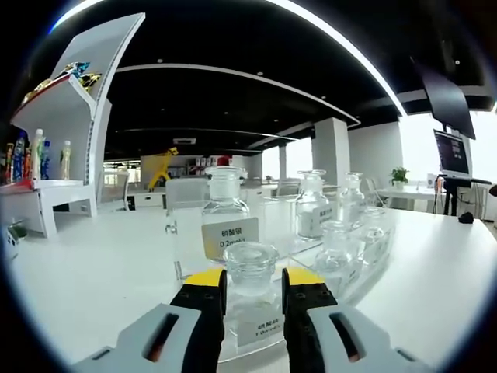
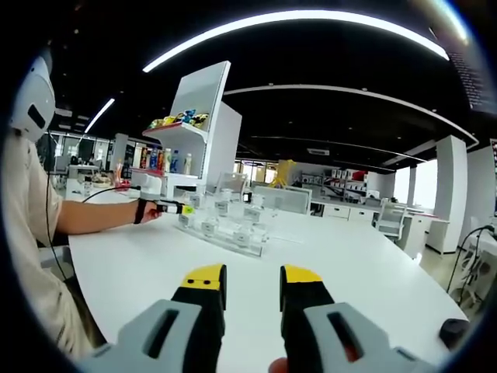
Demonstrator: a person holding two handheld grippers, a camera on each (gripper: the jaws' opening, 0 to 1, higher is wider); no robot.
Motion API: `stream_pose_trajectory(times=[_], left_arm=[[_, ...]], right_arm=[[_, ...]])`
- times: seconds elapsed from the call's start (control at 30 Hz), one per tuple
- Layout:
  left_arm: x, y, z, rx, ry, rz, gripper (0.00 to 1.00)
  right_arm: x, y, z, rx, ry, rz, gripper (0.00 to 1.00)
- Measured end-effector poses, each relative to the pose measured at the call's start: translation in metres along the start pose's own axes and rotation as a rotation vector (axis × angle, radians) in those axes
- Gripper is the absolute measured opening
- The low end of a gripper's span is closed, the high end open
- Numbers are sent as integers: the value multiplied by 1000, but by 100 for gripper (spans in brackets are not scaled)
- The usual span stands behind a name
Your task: Identify the label on the chemical reagent bottle, grasp the chemical reagent bottle, and place it in the designated position on the reagent rack
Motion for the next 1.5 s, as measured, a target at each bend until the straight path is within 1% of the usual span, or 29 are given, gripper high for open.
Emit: stream_pose_trajectory(times=[0.13,0.37,0.53,0.67,0.83,0.97,1.13,1.33,1.5], left_arm=[[2,-2,-2,-1,1,7,32],[3,-8,-6,-4,5,-11,34],[8,-6,-12,-17,18,4,37],[9,-10,-16,-12,19,12,38],[10,-22,-28,9,17,38,39],[12,-28,-34,22,15,55,39],[16,-38,-46,47,21,58,39],[19,-52,-65,81,21,82,39],[20,-63,-85,106,39,90,39]], right_arm=[[0,0,1,5,0,6,27],[-1,0,1,10,-6,10,27],[0,-1,-1,17,-4,12,27],[-1,-3,-1,25,-8,10,27],[-1,-2,-4,35,-9,16,27],[1,-1,-6,36,1,27,27],[5,-4,-11,48,12,31,27],[10,-3,-16,58,16,33,27],[14,-1,-20,63,20,34,27]])
Point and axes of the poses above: the point that each gripper's makers call its tool centre point, and the gripper's own axes: z roughly forward along the fingers, x roughly to its right, y roughly out of its underside, the point moved 5 cm from there along -z, roughly backward along the fingers, and after that the axes turned 7 degrees about -y, right-handed, at the moved point
